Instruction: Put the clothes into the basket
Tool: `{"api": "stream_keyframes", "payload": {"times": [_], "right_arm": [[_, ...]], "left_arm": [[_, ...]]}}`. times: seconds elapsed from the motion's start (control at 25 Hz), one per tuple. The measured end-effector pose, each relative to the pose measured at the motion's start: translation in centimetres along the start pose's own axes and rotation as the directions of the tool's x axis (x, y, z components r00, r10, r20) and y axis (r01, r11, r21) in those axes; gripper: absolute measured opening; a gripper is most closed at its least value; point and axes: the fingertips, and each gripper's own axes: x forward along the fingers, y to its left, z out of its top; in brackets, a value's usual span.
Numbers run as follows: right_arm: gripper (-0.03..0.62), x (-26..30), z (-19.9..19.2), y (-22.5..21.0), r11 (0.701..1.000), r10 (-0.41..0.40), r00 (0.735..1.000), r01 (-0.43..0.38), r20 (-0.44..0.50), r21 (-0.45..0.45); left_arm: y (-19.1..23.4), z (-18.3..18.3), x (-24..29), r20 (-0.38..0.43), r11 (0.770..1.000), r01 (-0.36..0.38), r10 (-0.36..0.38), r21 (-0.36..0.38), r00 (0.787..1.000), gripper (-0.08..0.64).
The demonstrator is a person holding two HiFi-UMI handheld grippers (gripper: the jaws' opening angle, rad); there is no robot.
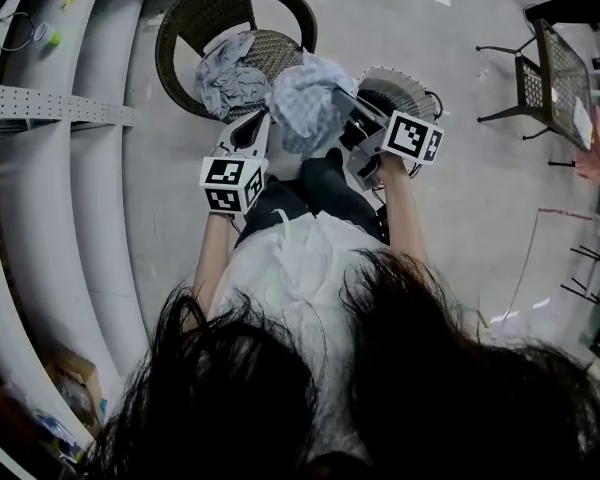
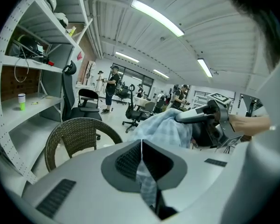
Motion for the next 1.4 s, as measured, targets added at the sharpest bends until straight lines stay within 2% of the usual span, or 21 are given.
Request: {"api": "stream_keyframes", "payload": {"times": [0.4,0.92,1.16,1.4], "right_arm": [[0.06,-8.7,7.5,-4.2,0.998,-0.055,0.986,0.053,0.156,0.018],[0.06,-19.1,15.3,-13.0,0.987,-0.154,0.939,0.134,0.307,0.087],[0.06,-22.5,16.4,-18.1,0.975,-0.206,0.92,0.165,0.334,0.148],[0.06,-24.5,16.4,-22.6,0.958,-0.266,0.91,0.213,0.319,0.193]], "left_arm": [[-7.9,2.2,6.9,-0.015,0.993,0.111,-0.111,0.049,0.994,0.021],[-16.5,1.9,15.8,-0.114,0.972,0.213,-0.201,0.099,0.973,0.021],[-19.6,1.1,19.3,-0.176,0.96,0.247,-0.223,0.13,0.959,0.021],[-22.0,0.5,22.6,-0.224,0.948,0.285,-0.249,0.143,0.942,0.021]]}}
